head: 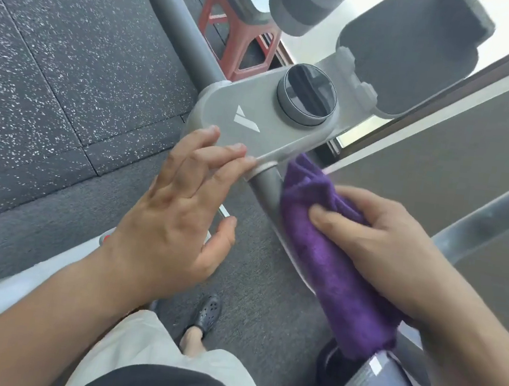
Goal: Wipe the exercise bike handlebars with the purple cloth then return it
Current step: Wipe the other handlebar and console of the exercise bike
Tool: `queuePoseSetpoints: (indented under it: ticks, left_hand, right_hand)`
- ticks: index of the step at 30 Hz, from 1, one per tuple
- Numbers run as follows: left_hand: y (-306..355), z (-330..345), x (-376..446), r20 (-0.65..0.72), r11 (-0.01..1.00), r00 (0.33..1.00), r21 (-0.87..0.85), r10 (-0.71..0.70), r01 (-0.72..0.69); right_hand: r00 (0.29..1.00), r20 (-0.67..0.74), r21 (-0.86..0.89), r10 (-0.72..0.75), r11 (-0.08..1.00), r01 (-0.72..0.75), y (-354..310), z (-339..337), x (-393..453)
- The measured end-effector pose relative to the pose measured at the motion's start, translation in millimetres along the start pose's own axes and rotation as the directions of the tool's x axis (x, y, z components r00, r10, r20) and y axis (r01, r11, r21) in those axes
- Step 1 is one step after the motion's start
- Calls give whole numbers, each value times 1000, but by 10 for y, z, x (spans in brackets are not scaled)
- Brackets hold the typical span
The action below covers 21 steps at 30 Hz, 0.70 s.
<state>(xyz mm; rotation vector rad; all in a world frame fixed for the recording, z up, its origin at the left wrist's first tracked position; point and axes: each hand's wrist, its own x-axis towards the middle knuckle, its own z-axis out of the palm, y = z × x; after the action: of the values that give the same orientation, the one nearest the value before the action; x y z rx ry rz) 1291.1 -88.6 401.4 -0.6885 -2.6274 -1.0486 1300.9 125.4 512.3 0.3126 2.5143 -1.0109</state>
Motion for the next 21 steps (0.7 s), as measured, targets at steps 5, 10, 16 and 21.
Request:
queuePoseSetpoints:
  ticks: [5,10,16,21]
  left_hand:
    - [18,12,10,2,1000,1000,-20,-21,21]
    - [17,2,-2,10,1000,1000,-12,-20,20]
    - [10,14,-11,4,999,999,-11,-34,34]
    - [-11,16,-4,6,999,999,-24,-34,34]
  right_hand:
    - [991,86,25,98,995,-100,52,-113,-68]
    - [984,117,232,133,960,-157,-172,-21,359]
    - [970,210,8,126,991,-130,30,-209,49]
    - [974,158,203,161,960,-191,-177,-96,362]
